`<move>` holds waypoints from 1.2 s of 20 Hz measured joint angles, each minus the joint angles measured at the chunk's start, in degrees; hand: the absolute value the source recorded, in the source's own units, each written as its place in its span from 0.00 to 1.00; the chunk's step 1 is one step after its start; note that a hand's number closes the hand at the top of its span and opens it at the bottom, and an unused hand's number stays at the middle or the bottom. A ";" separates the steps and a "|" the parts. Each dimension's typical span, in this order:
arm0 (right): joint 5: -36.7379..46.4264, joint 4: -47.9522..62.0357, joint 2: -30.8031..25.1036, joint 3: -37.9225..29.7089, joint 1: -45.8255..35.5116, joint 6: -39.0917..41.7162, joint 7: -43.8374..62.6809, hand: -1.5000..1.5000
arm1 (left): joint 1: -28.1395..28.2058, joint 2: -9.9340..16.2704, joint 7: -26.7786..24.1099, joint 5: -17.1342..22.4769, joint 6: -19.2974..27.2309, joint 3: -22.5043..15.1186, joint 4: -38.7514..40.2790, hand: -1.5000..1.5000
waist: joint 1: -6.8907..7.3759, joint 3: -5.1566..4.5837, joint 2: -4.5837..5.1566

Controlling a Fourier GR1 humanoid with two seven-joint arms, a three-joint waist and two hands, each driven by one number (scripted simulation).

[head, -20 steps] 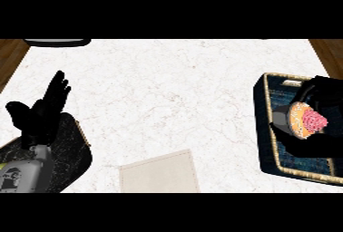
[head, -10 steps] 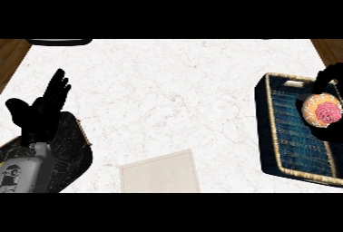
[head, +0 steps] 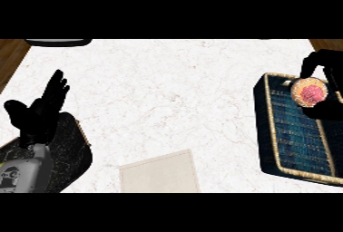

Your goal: Pick the cupcake from the placemat and place it in the basket

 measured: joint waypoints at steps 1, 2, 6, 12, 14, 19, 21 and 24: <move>0.29 1.14 0.03 -0.22 -0.26 0.73 -0.41 1.00 | 0.21 -0.32 -0.49 -0.27 0.13 -0.08 0.49 0.50 | -0.04 0.01 0.00; 0.73 2.32 -0.12 -0.34 -0.88 1.68 -0.48 1.00 | 0.82 0.00 -0.49 0.06 -0.43 0.20 0.06 0.50 | 0.00 0.01 0.00; 2.53 6.36 -0.59 1.01 -2.38 6.22 -0.02 1.00 | 1.76 0.01 -0.92 0.32 -1.05 0.42 -0.72 0.50 | 0.11 -0.02 0.00; 5.52 8.85 2.13 0.80 -1.75 9.00 -1.52 1.00 | 0.30 -0.34 -0.87 -0.13 -1.04 1.11 0.83 0.50 | -0.20 0.02 -0.02; 6.21 9.89 2.70 -0.36 -1.67 8.89 -3.03 1.00 | 0.19 -0.67 -0.76 -0.38 -0.98 1.09 0.95 0.50 | -0.23 0.02 -0.03; 10.12 13.71 5.28 -1.28 -2.52 7.87 -5.68 1.00 | 0.41 -1.21 -0.27 -0.90 -1.03 1.14 0.30 0.50 | -0.18 0.01 -0.05; 11.73 13.87 5.93 -1.41 -1.96 7.74 -6.03 1.00 | 0.91 -0.92 -0.42 -0.76 -1.55 1.61 0.13 0.50 | -0.21 0.02 -0.05; 13.66 16.55 6.15 -2.17 -3.83 8.10 -7.26 1.00 | 0.75 -0.94 0.31 -0.84 -1.79 1.67 -0.75 0.50 | -0.16 0.03 -0.04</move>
